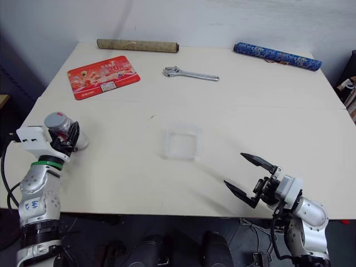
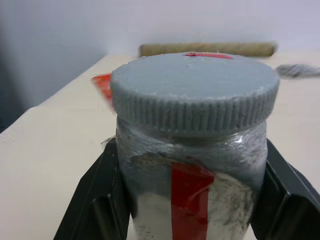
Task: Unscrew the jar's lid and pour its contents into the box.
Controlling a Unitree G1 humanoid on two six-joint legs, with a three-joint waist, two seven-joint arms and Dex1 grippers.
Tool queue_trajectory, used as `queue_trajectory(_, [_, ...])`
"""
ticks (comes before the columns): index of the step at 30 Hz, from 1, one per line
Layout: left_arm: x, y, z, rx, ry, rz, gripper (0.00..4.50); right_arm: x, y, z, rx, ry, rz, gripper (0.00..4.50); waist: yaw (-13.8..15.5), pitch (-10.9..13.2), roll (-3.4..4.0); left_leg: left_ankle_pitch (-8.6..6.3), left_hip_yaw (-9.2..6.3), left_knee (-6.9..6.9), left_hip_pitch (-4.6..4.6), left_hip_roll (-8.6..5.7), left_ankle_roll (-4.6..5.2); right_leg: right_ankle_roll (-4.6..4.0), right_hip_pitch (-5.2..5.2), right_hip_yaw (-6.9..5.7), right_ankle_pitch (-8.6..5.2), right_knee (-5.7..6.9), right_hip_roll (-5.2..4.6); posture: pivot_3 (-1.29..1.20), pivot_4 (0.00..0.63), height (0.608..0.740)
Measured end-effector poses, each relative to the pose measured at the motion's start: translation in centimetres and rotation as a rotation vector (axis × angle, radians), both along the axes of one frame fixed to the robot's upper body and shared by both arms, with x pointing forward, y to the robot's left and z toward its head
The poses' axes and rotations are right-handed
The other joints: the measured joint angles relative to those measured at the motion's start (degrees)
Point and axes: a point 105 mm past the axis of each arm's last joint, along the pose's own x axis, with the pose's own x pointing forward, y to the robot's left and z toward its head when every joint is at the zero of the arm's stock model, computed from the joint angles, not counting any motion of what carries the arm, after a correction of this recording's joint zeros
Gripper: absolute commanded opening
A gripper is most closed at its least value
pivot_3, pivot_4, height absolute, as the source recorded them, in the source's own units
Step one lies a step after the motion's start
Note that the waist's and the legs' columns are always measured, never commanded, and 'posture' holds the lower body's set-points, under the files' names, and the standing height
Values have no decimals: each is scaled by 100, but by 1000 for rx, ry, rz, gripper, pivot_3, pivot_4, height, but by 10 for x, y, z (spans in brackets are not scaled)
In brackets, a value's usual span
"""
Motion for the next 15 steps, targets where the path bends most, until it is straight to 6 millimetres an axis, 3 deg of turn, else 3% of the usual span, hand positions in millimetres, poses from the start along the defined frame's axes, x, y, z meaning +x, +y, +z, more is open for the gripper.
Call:
queue_trajectory(2, [-13,-33,25,96,-47,-241,2415,9,6,18,-18,38,7,4500,-19,4,8,-5,-4,3,0,-2,-12,-5,0,13,-1,3,-10,0,150,740])
queue_trajectory(5, [-32,-81,46,214,-36,-555,2415,16,39,54,-49,104,100,4500,-62,3,35,-8,-9,6,2,-4,-26,-15,-1,11,-6,-5,-16,0,150,740])
queue_trajectory(10, [-43,-132,40,285,51,-873,2415,15,103,125,16,125,293,4500,-120,12,56,20,-16,6,-7,1,-6,-19,-7,-1,-9,20,8,0,150,740])
queue_trajectory(15, [-46,-161,42,317,36,-1007,2415,17,133,143,-59,222,365,4500,-101,11,56,25,-20,11,-21,0,2,-21,-7,-12,-9,17,48,0,150,740])
